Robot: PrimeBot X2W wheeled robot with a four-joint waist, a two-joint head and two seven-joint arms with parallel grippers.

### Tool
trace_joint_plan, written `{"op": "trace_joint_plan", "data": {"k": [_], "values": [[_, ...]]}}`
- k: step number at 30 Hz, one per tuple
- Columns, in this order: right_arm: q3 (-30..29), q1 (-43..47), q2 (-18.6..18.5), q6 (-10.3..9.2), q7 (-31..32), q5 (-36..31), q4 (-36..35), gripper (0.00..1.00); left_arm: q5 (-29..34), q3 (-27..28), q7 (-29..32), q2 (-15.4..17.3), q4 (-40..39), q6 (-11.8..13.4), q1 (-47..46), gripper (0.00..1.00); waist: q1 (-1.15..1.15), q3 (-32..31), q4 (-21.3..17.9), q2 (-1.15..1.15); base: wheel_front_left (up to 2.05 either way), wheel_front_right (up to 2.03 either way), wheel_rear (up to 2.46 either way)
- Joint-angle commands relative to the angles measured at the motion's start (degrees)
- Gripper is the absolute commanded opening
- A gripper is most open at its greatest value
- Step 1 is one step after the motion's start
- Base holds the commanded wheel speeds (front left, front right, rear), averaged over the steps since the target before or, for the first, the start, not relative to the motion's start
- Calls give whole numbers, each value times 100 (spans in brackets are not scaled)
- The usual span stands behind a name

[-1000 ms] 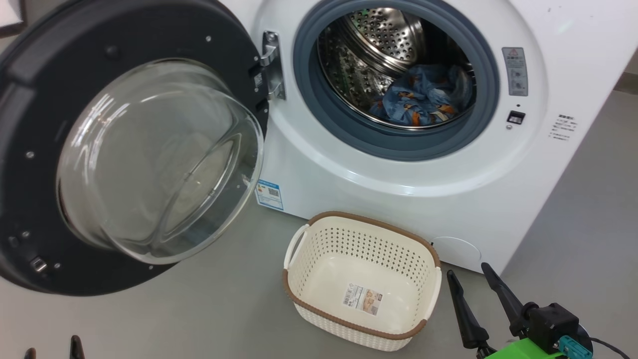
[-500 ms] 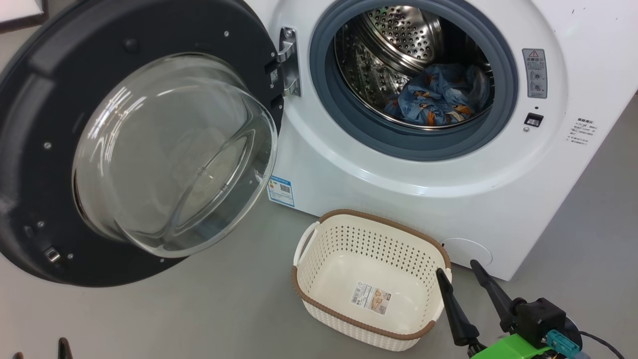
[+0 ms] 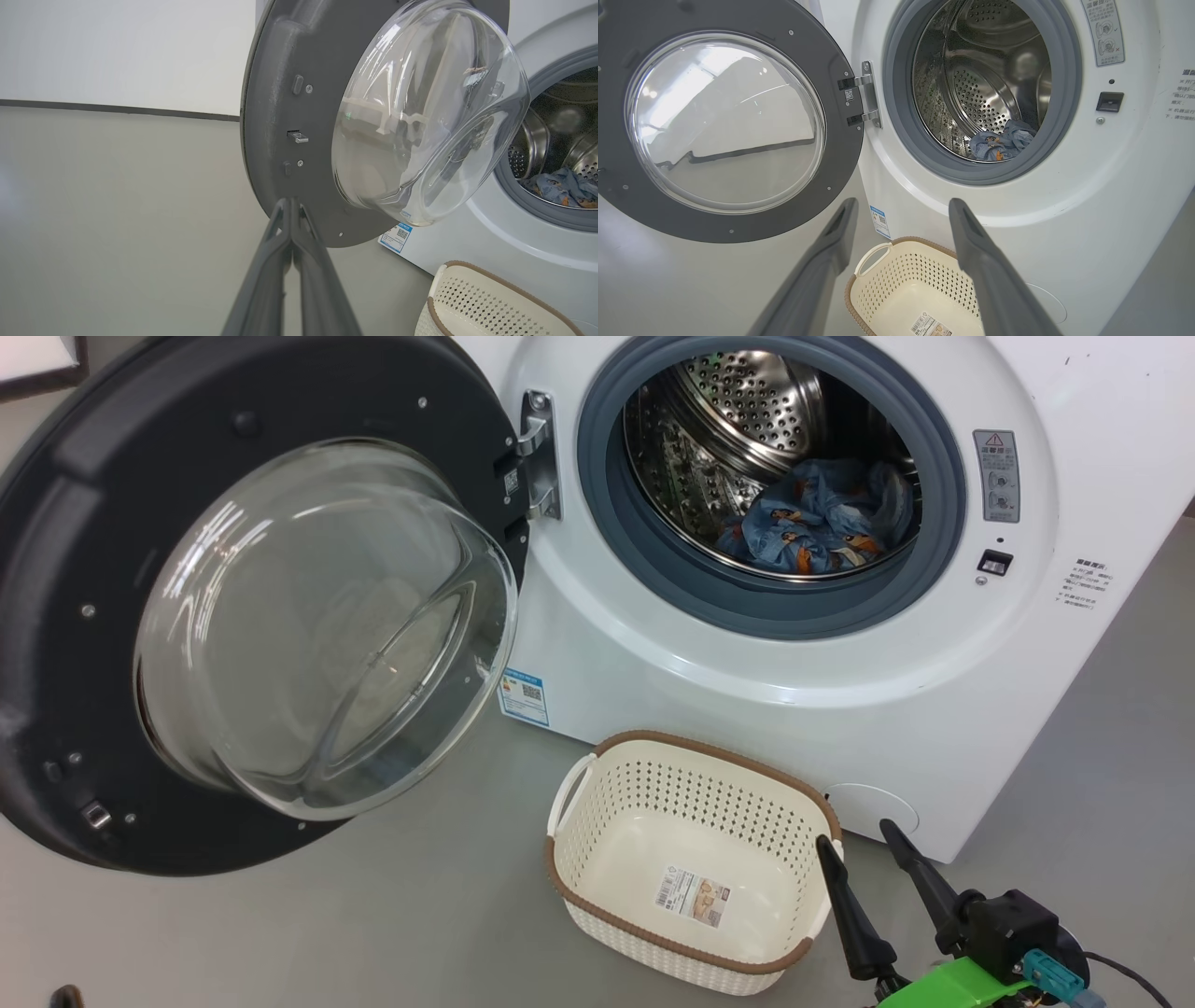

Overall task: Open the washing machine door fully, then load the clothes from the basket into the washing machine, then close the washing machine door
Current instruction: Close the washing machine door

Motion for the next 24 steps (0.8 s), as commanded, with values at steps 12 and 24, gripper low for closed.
{"op": "trace_joint_plan", "data": {"k": [12,24], "values": [[46,-48,-17,9,-27,55,-175,100,-1738,442,-24,747,95,-106,-748,0,0,42,-24,0,0,0,0],[42,-31,-17,9,-11,69,-228,100,-3702,652,613,1817,422,-108,-1773,0,0,129,-78,0,0,0,0]]}}
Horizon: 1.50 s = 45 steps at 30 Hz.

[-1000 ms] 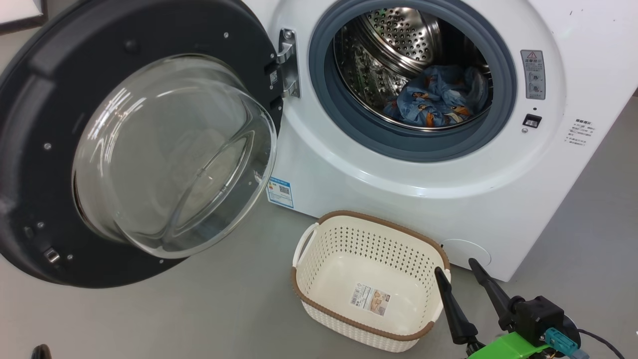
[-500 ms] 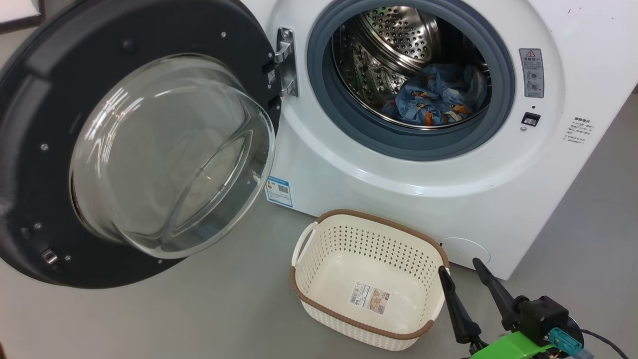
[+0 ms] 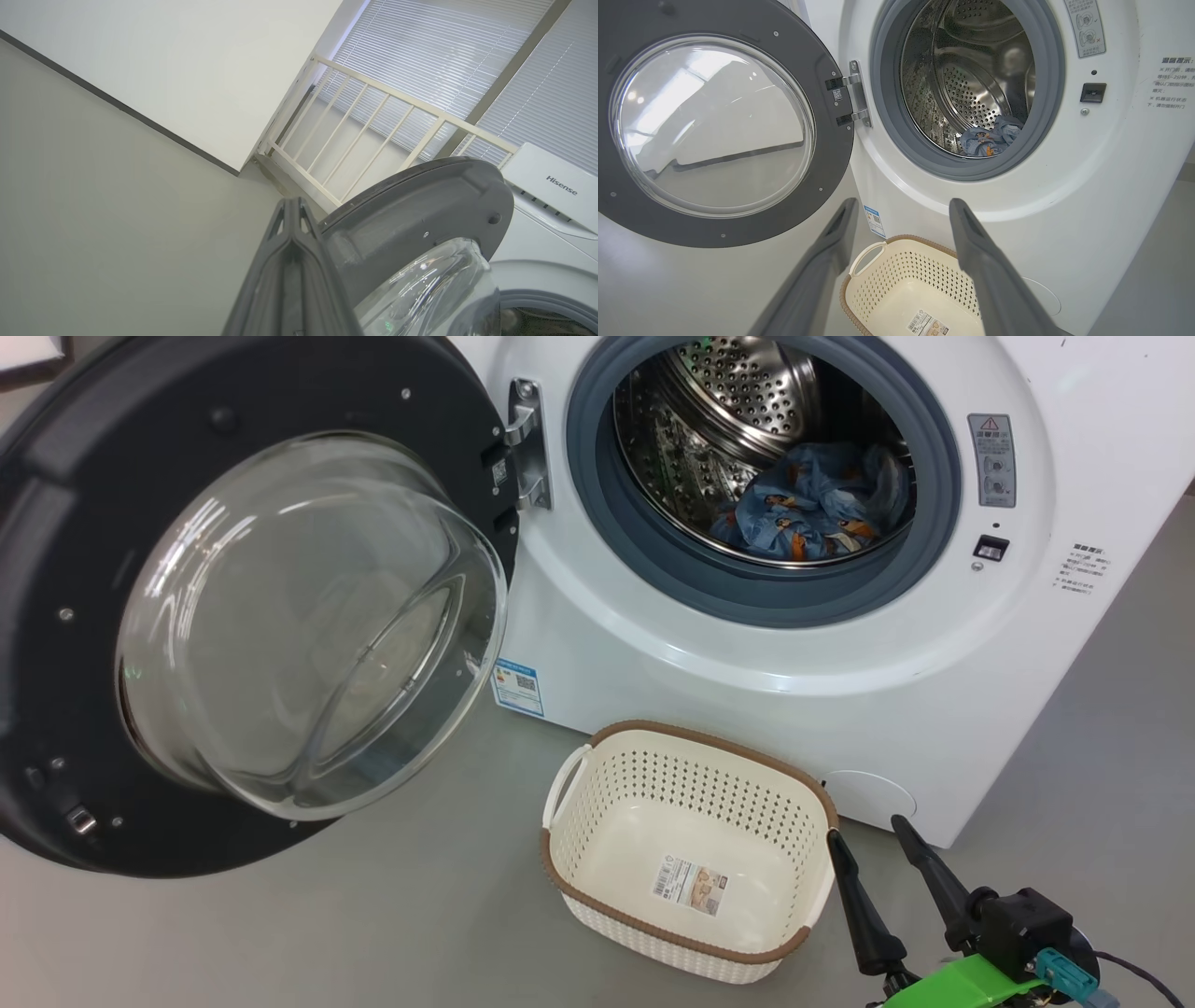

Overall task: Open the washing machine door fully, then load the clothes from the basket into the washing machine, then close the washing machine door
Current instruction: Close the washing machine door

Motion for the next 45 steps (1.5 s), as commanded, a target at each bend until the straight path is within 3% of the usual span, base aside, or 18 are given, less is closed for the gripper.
{"op": "trace_joint_plan", "data": {"k": [1,12,21,32,45], "values": [[145,-53,-16,9,-4,18,-159,100,-258,222,133,367,-41,-17,-409,0,0,27,-28,0,0,0,0],[156,-189,-16,9,122,-60,-251,100,-1896,494,1111,1434,1392,-17,-1694,0,0,272,-261,0,0,0,0],[135,-277,-16,9,242,-176,-358,100,-3185,780,2516,2017,2763,-17,-2717,0,0,570,-435,0,0,0,0],[161,-374,-16,9,363,-244,-488,100,-3693,867,3457,2403,3980,-17,-3383,0,0,720,-594,0,0,0,0],[157,-413,-16,9,457,-278,-552,100,-3853,833,4277,2566,4030,-17,-3400,0,0,836,-744,0,0,0,0]]}}
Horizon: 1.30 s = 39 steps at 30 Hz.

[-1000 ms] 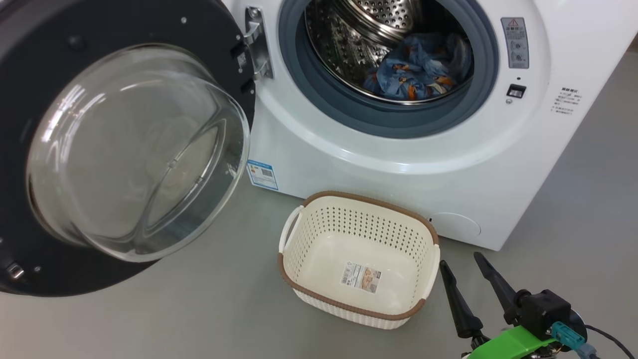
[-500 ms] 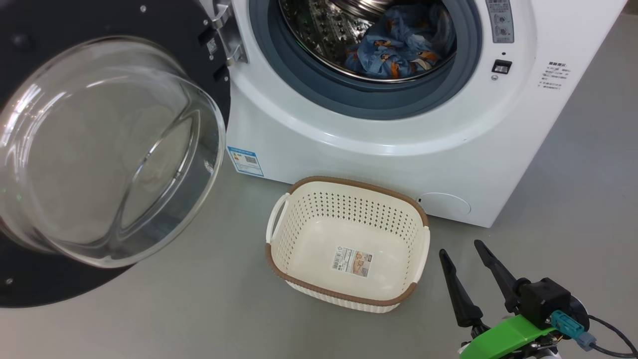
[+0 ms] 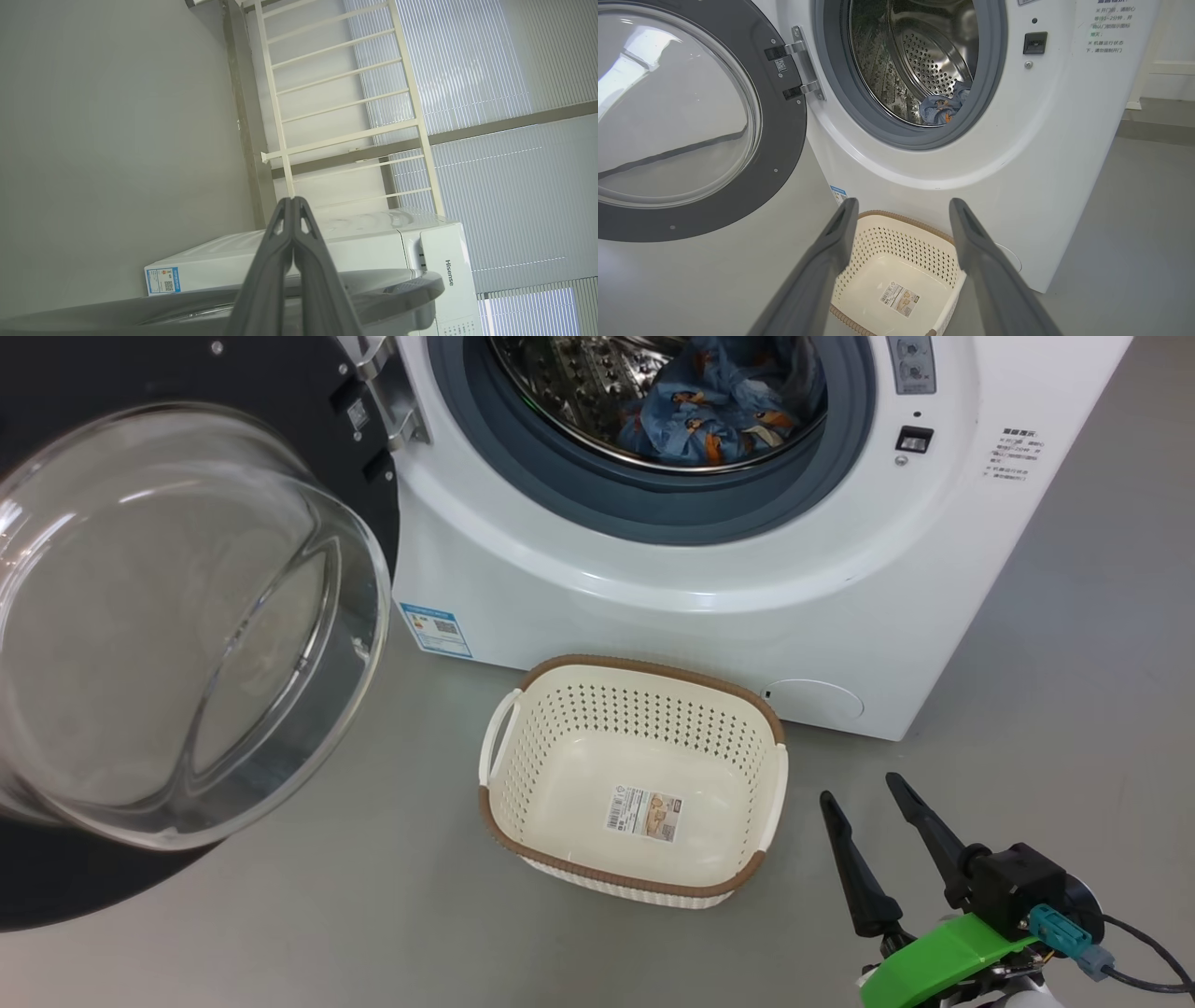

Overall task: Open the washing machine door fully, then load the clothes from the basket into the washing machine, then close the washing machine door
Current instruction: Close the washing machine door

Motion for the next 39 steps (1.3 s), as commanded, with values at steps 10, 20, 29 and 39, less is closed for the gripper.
{"op": "trace_joint_plan", "data": {"k": [10,20,29,39], "values": [[182,-146,2,9,35,-20,-154,100,-88,22,595,365,-369,-17,187,0,0,-55,-74,0,0,0,0],[228,-145,2,9,73,6,-188,100,-29,-38,858,274,-530,-17,407,0,0,-62,-169,0,0,0,0],[166,-85,2,9,11,66,-171,100,-179,-107,1583,242,-738,-18,542,0,0,-41,-198,0,0,0,0],[175,-109,2,9,-60,158,-43,100,-645,-12,2691,33,-1327,-18,946,0,0,-75,-136,0,0,0,0]]}}
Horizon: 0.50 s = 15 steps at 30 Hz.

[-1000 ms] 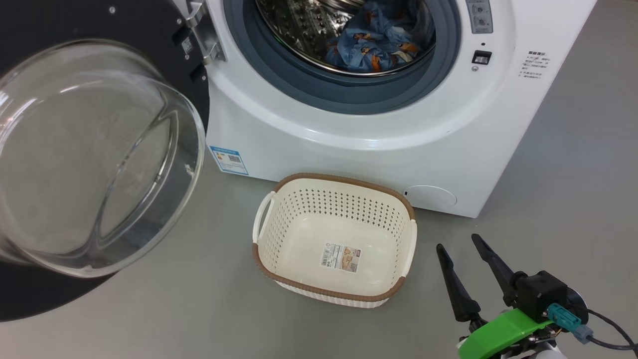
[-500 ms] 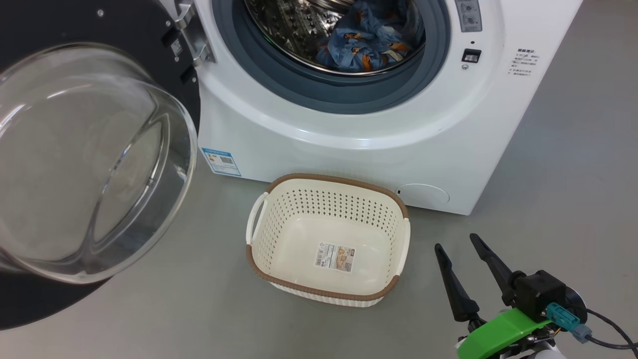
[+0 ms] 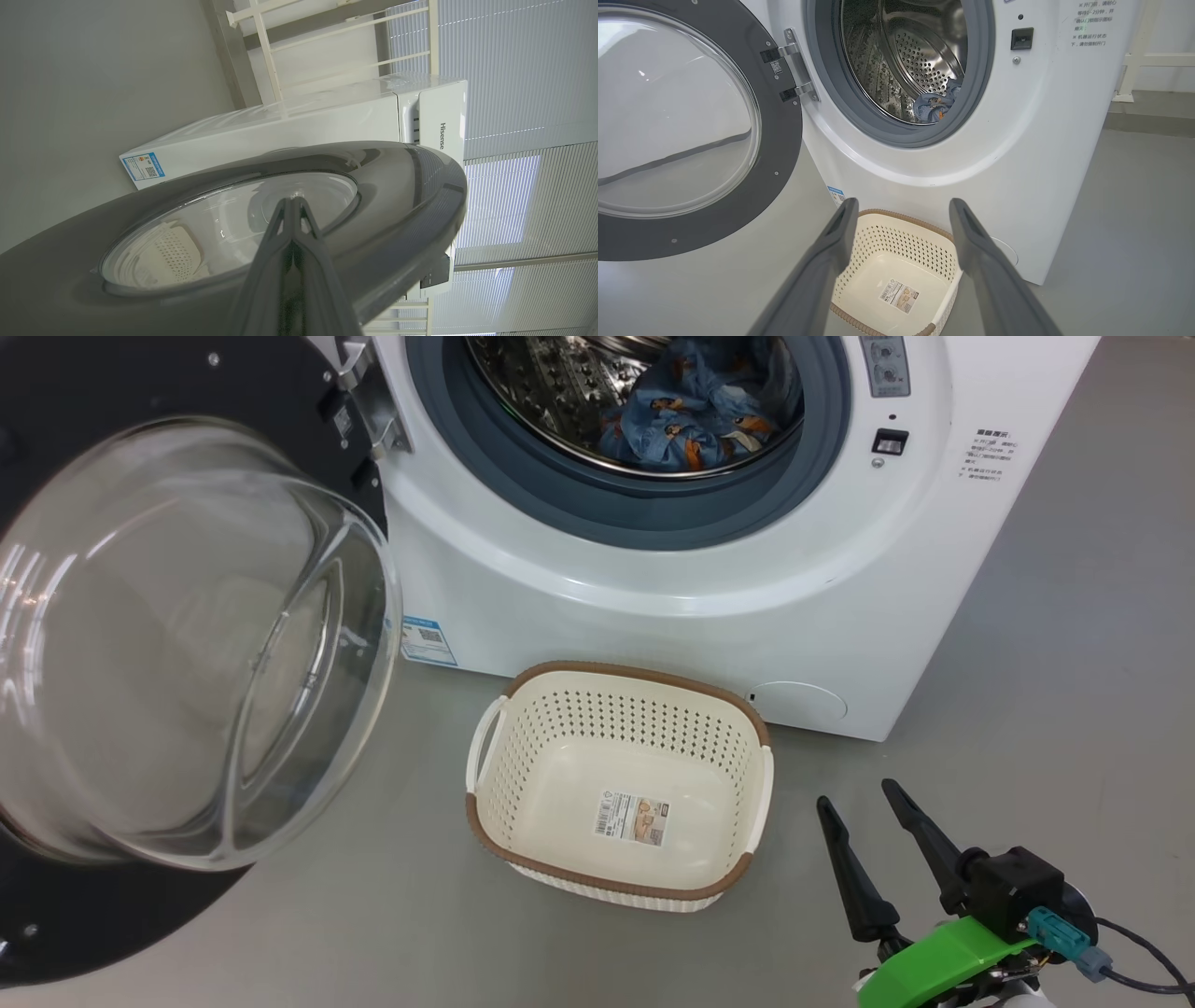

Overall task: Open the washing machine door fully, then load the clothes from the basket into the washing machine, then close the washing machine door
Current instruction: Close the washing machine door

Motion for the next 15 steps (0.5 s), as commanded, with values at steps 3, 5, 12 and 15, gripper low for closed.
{"op": "trace_joint_plan", "data": {"k": [3,5,12,15], "values": [[150,-107,5,9,-87,39,-63,100,-225,137,472,185,-370,-18,233,0,0,-27,21,0,0,0,0],[154,-101,5,9,-104,62,-28,100,-359,192,672,107,-561,-18,344,0,0,-42,21,0,0,0,0],[185,-88,5,9,-168,171,61,100,-619,308,1072,-267,-1485,-17,915,0,0,-93,-52,0,0,0,0],[179,-67,5,9,-204,218,99,100,-771,374,1147,-508,-1933,47,1148,0,0,-115,-104,0,0,0,0]]}}
